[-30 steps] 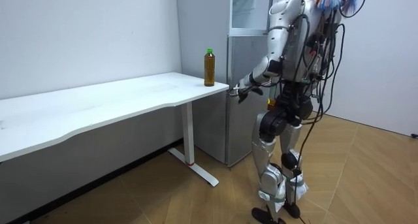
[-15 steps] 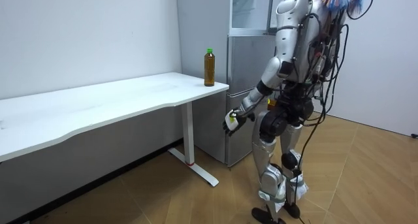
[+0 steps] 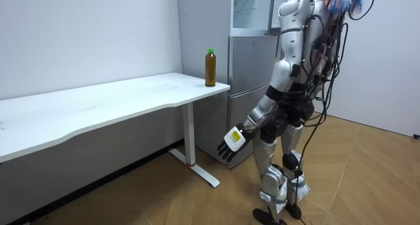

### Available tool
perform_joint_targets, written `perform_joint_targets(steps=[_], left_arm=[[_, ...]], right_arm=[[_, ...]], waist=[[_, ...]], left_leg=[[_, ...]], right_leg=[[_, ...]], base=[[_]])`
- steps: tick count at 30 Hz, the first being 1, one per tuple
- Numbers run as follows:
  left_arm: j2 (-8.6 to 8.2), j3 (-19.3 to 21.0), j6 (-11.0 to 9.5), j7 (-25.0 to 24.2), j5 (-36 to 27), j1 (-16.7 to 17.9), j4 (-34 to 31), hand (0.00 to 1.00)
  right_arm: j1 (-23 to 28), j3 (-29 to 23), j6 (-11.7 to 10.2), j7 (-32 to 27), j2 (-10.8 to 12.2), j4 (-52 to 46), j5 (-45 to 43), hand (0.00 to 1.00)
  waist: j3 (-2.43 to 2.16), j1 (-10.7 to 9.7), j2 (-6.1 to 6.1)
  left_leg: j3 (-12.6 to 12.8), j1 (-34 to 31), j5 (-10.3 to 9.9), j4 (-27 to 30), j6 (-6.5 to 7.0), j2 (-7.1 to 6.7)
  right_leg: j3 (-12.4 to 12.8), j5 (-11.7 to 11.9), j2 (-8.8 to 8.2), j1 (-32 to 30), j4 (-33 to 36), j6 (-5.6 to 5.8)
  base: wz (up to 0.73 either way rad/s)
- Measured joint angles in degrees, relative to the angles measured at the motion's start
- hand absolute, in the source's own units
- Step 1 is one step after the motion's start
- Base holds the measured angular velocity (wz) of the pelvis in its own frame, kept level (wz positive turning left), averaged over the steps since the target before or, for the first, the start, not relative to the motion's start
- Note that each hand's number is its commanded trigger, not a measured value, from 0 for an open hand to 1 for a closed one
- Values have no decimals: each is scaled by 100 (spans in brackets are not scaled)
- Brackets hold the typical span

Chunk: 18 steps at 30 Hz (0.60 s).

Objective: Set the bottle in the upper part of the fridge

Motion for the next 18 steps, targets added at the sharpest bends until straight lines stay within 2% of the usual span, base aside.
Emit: perform_joint_targets(steps=[4, 8, 12, 18], left_arm=[[-40, 19, 108, 292, 378, -15, -5, 0], [-41, 80, 139, 344, 689, -84, -4, 0], [-40, 78, 333, 403, 726, -152, 1, 0], [-44, 80, 360, 408, 736, -137, 21, 0]], right_arm=[[5, 41, 49, 92, 5, -1, -14, 0], [-18, 35, 92, 163, 25, 1, -156, 0], [-38, 41, 175, 159, 47, 2, -207, 0], [-37, 38, 175, 138, 54, 5, -247, 0]], waist=[[-8, -9, -54], [-17, -19, -109], [-21, -11, -138], [-12, -11, -133]], left_leg=[[-3, -9, 1, -10, -2, 2], [-5, -24, 2, -18, -4, 2], [-5, -8, 2, 2, -4, 1], [-8, 23, -1, -68, -7, 3]], right_leg=[[-34, -12, 6, -8, -7, -10], [-41, -12, 8, -12, -5, -10], [-28, -10, 37, 1, -5, -9], [-30, -9, 48, 18, -3, -9]], base=[[0], [0], [0], [0]])
